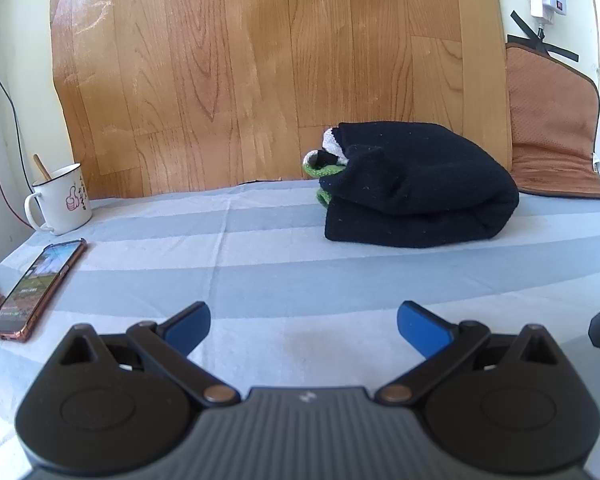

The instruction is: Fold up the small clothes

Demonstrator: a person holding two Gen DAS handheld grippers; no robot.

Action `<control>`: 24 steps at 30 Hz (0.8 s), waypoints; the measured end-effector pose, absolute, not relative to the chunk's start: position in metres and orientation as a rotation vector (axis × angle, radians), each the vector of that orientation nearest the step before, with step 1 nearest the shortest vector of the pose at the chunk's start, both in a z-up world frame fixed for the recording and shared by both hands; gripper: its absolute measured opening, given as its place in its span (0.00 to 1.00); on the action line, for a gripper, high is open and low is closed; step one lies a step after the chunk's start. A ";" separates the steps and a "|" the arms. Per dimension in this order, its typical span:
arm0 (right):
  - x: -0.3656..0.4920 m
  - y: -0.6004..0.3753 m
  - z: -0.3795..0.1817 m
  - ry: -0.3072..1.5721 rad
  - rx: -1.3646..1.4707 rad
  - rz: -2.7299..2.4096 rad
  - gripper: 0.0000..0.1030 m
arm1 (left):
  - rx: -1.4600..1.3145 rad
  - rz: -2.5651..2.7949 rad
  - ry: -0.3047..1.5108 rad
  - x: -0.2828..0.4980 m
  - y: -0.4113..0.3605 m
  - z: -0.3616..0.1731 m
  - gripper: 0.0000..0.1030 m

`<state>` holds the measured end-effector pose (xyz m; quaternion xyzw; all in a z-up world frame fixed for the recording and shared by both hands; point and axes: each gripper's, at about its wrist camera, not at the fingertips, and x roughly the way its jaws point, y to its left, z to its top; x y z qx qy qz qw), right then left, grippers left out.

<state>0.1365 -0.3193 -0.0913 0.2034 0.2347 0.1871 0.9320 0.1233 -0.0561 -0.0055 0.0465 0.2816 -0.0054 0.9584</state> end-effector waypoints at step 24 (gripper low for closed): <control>0.135 -0.317 -0.092 0.475 0.394 0.343 0.95 | 0.101 -0.015 0.612 0.127 -0.054 -0.008 1.00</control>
